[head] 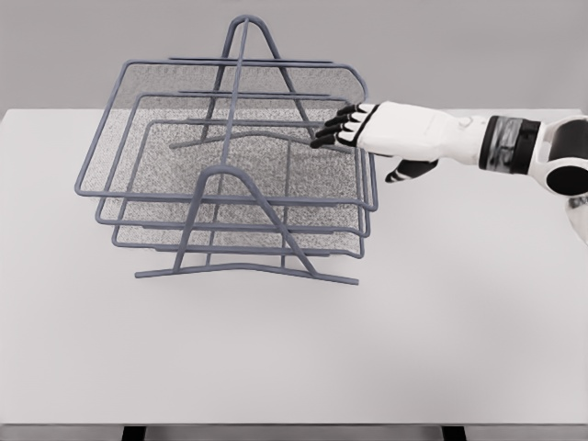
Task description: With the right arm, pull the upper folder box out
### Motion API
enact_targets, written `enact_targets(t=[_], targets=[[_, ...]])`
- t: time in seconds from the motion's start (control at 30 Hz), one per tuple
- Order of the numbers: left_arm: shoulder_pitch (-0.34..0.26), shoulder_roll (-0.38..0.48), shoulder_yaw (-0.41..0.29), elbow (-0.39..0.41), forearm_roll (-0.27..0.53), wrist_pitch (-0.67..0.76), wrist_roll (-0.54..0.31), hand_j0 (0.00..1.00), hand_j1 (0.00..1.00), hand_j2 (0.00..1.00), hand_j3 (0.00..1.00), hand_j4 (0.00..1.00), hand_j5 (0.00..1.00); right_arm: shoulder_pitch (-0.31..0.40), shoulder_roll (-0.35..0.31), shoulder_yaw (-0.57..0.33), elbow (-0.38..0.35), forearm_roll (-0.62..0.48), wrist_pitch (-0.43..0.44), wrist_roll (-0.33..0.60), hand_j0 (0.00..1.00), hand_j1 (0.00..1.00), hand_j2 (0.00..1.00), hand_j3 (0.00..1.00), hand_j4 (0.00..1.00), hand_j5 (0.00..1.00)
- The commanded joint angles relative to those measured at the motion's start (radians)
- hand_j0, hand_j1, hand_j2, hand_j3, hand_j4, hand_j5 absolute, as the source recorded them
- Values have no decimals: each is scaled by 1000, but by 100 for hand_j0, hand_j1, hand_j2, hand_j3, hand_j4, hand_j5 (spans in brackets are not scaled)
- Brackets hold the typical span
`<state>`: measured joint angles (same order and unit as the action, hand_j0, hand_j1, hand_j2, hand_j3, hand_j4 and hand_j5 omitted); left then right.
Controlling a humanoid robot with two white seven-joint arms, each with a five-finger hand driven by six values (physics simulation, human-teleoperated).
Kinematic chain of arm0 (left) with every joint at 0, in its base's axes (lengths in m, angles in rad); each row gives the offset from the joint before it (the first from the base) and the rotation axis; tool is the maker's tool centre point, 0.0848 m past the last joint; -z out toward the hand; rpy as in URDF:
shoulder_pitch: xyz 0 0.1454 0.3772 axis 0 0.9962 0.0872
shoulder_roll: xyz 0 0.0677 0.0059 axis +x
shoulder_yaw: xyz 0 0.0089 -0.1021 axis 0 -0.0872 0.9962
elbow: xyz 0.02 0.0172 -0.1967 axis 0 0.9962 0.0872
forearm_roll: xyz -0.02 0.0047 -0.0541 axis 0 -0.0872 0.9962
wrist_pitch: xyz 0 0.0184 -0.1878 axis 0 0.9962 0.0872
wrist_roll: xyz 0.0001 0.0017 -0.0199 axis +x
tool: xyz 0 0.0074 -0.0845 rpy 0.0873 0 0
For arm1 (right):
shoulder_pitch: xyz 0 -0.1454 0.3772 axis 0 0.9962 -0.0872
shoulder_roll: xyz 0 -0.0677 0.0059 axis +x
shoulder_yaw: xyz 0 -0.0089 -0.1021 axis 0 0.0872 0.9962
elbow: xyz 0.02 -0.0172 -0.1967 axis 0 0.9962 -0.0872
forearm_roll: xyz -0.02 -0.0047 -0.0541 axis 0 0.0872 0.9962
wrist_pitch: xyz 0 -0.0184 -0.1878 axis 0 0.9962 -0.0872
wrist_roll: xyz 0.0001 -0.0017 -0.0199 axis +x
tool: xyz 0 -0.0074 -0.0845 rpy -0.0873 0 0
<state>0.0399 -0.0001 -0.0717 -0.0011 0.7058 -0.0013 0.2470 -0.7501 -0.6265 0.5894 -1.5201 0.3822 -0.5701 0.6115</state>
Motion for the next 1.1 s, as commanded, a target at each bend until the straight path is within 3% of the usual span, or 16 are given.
enact_targets(t=[0.0, 0.17, 0.33, 0.63, 0.8, 1.07], targets=[[0, 0, 0, 0, 0, 0, 0, 100, 100, 100, 100, 100, 100, 2, 4, 10, 1, -5, 1, -1, 100, 100, 100, 100, 100, 100], [0, 0, 0, 1, 0, 0, 0, 100, 100, 100, 100, 100, 100, 18, -59, 4, -14, -8, -16, -1, 100, 100, 100, 100, 100, 100], [0, 0, 0, 0, 0, 0, 0, 100, 100, 100, 100, 100, 100, 57, -61, 13, -20, -6, -19, -1, 100, 100, 100, 100, 100, 100], [0, 0, 0, 1, 1, 0, 0, 100, 100, 100, 100, 100, 100, 100, -237, -42, -20, -25, -41, -1, 100, 100, 100, 100, 100, 100], [0, 0, 0, 1, 1, 0, 0, 100, 100, 100, 100, 100, 100, 118, -357, -52, -23, -80, -41, -1, 100, 100, 100, 100, 100, 100], [0, 0, 0, 1, 0, 0, 0, 100, 100, 100, 100, 100, 100, 155, -495, -120, -22, -163, -41, -1, 100, 100, 100, 100, 100, 100]])
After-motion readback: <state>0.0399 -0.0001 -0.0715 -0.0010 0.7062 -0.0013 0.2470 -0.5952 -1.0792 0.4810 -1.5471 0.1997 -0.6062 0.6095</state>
